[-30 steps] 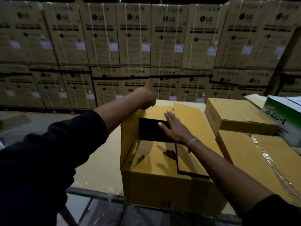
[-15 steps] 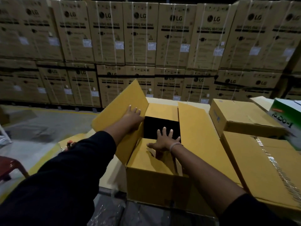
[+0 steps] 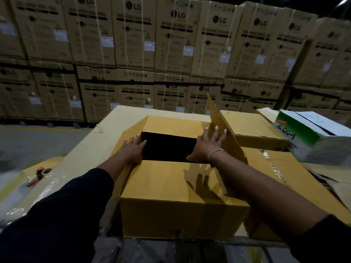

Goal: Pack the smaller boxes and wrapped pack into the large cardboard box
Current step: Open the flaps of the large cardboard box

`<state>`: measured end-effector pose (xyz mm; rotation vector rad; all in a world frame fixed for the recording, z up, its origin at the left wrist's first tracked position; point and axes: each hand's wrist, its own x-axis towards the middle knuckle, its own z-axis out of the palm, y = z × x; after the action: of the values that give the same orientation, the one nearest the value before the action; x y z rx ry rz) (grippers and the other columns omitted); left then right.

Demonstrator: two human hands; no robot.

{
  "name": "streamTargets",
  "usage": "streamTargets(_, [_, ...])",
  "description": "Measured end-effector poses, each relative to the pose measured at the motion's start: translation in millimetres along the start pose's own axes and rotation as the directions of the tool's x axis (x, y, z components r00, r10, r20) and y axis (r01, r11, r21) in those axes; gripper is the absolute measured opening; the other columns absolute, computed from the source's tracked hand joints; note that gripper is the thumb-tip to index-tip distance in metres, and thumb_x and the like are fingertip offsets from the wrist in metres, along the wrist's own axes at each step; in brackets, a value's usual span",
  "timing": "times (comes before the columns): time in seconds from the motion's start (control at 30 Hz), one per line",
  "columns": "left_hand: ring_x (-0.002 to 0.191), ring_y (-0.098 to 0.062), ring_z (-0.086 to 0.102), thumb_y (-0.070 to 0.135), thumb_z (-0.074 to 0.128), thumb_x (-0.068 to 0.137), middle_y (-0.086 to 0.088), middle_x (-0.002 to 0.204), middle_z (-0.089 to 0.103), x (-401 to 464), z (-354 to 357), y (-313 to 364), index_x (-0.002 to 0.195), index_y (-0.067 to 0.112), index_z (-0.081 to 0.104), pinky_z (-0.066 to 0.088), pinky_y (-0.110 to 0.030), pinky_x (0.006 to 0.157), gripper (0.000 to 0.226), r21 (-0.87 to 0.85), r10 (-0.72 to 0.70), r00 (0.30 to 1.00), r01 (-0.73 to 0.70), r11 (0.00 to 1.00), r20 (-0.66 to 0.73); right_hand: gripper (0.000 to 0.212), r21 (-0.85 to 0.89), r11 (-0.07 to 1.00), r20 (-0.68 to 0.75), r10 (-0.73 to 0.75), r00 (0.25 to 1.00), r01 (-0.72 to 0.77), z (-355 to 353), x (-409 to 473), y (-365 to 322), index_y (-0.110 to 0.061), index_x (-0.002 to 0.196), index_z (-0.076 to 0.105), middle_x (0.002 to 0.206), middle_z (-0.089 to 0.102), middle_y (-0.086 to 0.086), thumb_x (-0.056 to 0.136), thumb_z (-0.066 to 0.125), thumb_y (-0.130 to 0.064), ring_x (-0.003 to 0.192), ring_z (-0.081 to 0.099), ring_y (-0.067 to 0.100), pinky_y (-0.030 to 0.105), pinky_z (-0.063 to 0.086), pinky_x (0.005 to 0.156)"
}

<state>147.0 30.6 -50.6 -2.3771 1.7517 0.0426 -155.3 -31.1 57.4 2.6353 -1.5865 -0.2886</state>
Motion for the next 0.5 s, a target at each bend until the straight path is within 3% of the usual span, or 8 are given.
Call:
streamTargets(0.13, [0.154, -0.047, -0.006, 0.034, 0.047, 0.103, -0.021, 0.167, -0.019, 11, 7, 7, 0.164, 0.021, -0.003, 0.006, -0.056, 0.125, 0.08, -0.088, -0.012, 0.999, 0.009, 0.996, -0.039, 0.095, -0.098, 0.991, -0.119, 0.074, 0.99, -0.086, 1, 7, 38, -0.012, 0.162, 0.025, 0.171, -0.007, 0.021, 0.091, 0.047, -0.072, 0.152, -0.018, 0.054, 0.076, -0.024, 0.108])
streamTargets(0.27, [0.152, -0.051, -0.008, 0.038, 0.044, 0.103, -0.018, 0.169, -0.015, 19, 10, 13, 0.164, 0.021, -0.003, 0.006, -0.059, 0.124, 0.078, -0.045, 0.01, 0.995, -0.014, 0.999, -0.096, 0.095, -0.099, 0.977, -0.173, 0.17, 0.97, -0.189, 28, 20, 80, -0.016, 0.165, 0.017, 0.171, -0.005, 0.021, 0.093, 0.037, -0.076, 0.155, -0.014, 0.048, 0.073, -0.02, 0.114])
streamTargets(0.37, [0.153, -0.05, -0.009, 0.045, 0.042, 0.103, -0.018, 0.169, -0.012, 27, 11, 13, 0.164, 0.022, -0.001, 0.007, -0.061, 0.124, 0.078, -0.029, 0.018, 0.995, -0.021, 0.999, -0.102, 0.091, -0.04, 0.964, -0.149, 0.253, 0.956, -0.262, 56, 25, 108, -0.018, 0.166, 0.012, 0.172, -0.004, 0.02, 0.097, 0.03, -0.074, 0.156, -0.011, 0.045, 0.074, -0.014, 0.116])
streamTargets(0.5, [0.154, -0.045, -0.011, 0.051, 0.04, 0.104, -0.015, 0.17, -0.012, 38, 12, 13, 0.164, 0.025, -0.001, 0.009, -0.063, 0.123, 0.078, -0.015, 0.027, 0.994, -0.029, 0.999, -0.103, 0.088, 0.117, 0.951, 0.0, 0.289, 0.957, -0.287, 91, 36, 131, -0.024, 0.166, 0.009, 0.173, -0.007, 0.012, 0.098, 0.033, -0.073, 0.157, -0.012, 0.043, 0.074, -0.01, 0.117])
